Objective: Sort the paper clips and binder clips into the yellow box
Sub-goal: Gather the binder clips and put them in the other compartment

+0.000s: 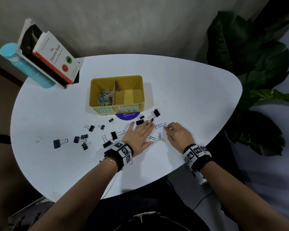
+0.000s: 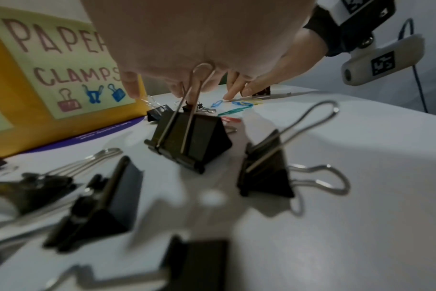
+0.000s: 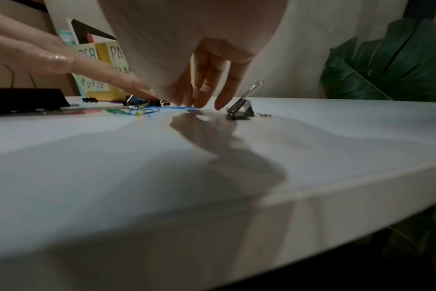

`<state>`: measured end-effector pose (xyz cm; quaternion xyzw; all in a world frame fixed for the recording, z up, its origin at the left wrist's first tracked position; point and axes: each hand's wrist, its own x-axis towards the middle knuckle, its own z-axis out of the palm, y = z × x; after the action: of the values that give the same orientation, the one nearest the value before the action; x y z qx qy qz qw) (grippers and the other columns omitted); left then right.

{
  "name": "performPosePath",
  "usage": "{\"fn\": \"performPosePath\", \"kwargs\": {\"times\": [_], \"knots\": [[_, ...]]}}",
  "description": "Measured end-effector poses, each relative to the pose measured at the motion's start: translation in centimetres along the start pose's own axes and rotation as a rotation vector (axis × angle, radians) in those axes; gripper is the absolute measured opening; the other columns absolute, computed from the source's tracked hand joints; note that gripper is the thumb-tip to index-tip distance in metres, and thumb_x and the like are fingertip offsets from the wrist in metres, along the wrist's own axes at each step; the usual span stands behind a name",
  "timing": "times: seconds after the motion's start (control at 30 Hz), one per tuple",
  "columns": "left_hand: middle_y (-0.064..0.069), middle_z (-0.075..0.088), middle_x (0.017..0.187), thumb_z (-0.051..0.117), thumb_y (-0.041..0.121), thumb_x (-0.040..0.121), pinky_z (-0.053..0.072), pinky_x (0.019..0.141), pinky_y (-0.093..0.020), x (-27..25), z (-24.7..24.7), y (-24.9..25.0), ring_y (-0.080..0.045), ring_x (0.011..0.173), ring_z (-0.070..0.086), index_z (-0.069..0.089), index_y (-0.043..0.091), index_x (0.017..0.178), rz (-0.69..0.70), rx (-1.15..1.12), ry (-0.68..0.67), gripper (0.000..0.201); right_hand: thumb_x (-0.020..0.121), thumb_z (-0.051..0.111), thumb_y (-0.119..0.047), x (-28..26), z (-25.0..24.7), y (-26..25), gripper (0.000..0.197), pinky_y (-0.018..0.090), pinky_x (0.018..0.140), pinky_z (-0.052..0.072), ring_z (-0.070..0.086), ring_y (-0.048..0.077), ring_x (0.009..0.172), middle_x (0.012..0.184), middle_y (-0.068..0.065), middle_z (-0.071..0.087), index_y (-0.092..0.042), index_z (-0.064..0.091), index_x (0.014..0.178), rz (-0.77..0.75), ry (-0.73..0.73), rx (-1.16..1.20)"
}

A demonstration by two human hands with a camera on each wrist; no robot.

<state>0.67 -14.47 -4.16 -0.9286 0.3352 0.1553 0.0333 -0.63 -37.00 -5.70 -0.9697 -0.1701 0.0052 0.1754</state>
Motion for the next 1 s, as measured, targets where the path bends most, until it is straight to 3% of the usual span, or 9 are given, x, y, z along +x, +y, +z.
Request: {"fn": "performPosePath", "kwargs": {"times": [0.1, 0.2, 0.4, 0.47, 0.53, 0.63, 0.7, 0.87, 1.0], "knots": [[0.001, 0.031, 0.151, 0.034, 0.038, 0.093, 0.028, 0.105, -0.047, -0.5, -0.4, -0.3, -0.019, 0.139, 0.026, 0.022, 0.012, 0.145, -0.049, -0.021, 0.061, 0.06, 0.063, 0.063, 0.016, 0.7, 0.1, -0.3, 0.06, 0.032, 0.056, 0.054, 0.063, 0.028, 0.089, 0.108, 0.008, 0.066, -0.008, 0.062, 0.118, -0.032, -0.015, -0.036], [-0.001, 0.063, 0.109, 0.065, 0.011, 0.068, 0.028, 0.084, -0.038, -1.0, -0.4, 0.4, -0.021, 0.106, 0.041, 0.063, 0.013, 0.108, -0.058, 0.02, 0.185, 0.04, 0.056, 0.063, 0.017, 1.4, 0.4, -0.6, 0.071, 0.035, 0.067, 0.05, 0.06, 0.028, 0.102, 0.121, 0.006, 0.063, -0.009, 0.059, 0.122, -0.07, -0.065, -0.099], [0.0, 0.063, 0.078, 0.069, 0.02, 0.068, 0.026, 0.073, -0.037, -2.0, -1.3, 0.6, -0.025, 0.086, 0.05, 0.067, 0.015, 0.075, -0.26, 0.012, 0.154, 0.009, 0.059, 0.065, 0.014, -0.3, 0.7, -0.8, 0.057, 0.037, 0.064, 0.051, 0.062, 0.031, 0.088, 0.103, 0.01, 0.064, -0.009, 0.064, 0.111, -0.074, -0.052, -0.044], [-0.002, 0.062, 0.081, 0.067, 0.012, 0.067, 0.03, 0.079, -0.04, -2.0, -1.6, 1.4, -0.026, 0.091, 0.049, 0.067, 0.014, 0.076, -0.243, 0.083, 0.138, 0.009, 0.074, 0.066, -0.005, -1.0, 0.9, -0.6, 0.043, 0.036, 0.071, 0.051, 0.058, 0.028, 0.088, 0.1, 0.009, 0.062, -0.009, 0.062, 0.116, -0.073, -0.047, 0.036], [-0.011, 0.06, 0.115, 0.06, 0.011, 0.078, 0.032, 0.097, -0.049, -1.8, -1.6, 2.6, -0.031, 0.12, 0.041, 0.065, 0.01, 0.1, -0.223, 0.17, 0.1, 0.024, 0.078, 0.071, -0.031, -1.3, 1.1, -0.4, 0.048, 0.034, 0.078, 0.048, 0.056, 0.024, 0.094, 0.104, 0.008, 0.06, -0.011, 0.06, 0.12, -0.004, -0.055, 0.139], [-0.017, 0.009, 0.155, 0.047, 0.011, 0.09, 0.005, 0.113, -0.056, -1.5, -0.7, 3.6, -0.03, 0.143, 0.0, 0.048, 0.004, 0.128, -0.153, 0.259, 0.012, 0.039, 0.07, 0.08, -0.035, -1.1, 1.5, -0.4, 0.048, 0.029, 0.075, 0.049, 0.055, 0.018, 0.094, 0.101, 0.002, 0.057, -0.018, 0.068, 0.113, 0.15, -0.041, 0.312], [-0.013, 0.005, 0.157, 0.046, 0.011, 0.093, -0.002, 0.113, -0.056, -1.4, -0.8, 3.6, -0.029, 0.143, -0.006, 0.055, 0.007, 0.122, -0.126, 0.177, -0.024, 0.031, 0.07, 0.081, -0.029, -0.8, 1.6, -0.5, 0.035, 0.029, 0.072, 0.05, 0.056, 0.013, 0.089, 0.096, -0.004, 0.055, -0.023, 0.073, 0.104, 0.231, -0.017, 0.411], [0.008, 0.053, 0.131, 0.062, 0.033, 0.084, 0.004, 0.102, -0.046, -0.7, -0.8, 2.0, -0.024, 0.131, 0.026, 0.072, 0.032, 0.087, -0.241, -0.148, 0.076, 0.011, 0.07, 0.081, -0.027, -1.1, 2.3, -0.2, 0.021, 0.031, 0.061, 0.048, 0.058, 0.013, 0.072, 0.083, -0.008, 0.056, -0.023, 0.077, 0.09, 0.316, 0.079, 0.529], [0.002, 0.062, 0.105, 0.074, 0.039, 0.07, 0.02, 0.085, -0.038, 0.7, -0.9, 1.1, -0.027, 0.107, 0.046, 0.069, 0.03, 0.103, -0.2, -0.308, 0.177, 0.034, 0.068, 0.082, -0.027, -1.3, 2.6, -0.3, 0.022, 0.023, 0.059, 0.045, 0.055, 0.008, 0.071, 0.083, -0.006, 0.059, -0.023, 0.078, 0.089, 0.323, 0.134, 0.529]]}}
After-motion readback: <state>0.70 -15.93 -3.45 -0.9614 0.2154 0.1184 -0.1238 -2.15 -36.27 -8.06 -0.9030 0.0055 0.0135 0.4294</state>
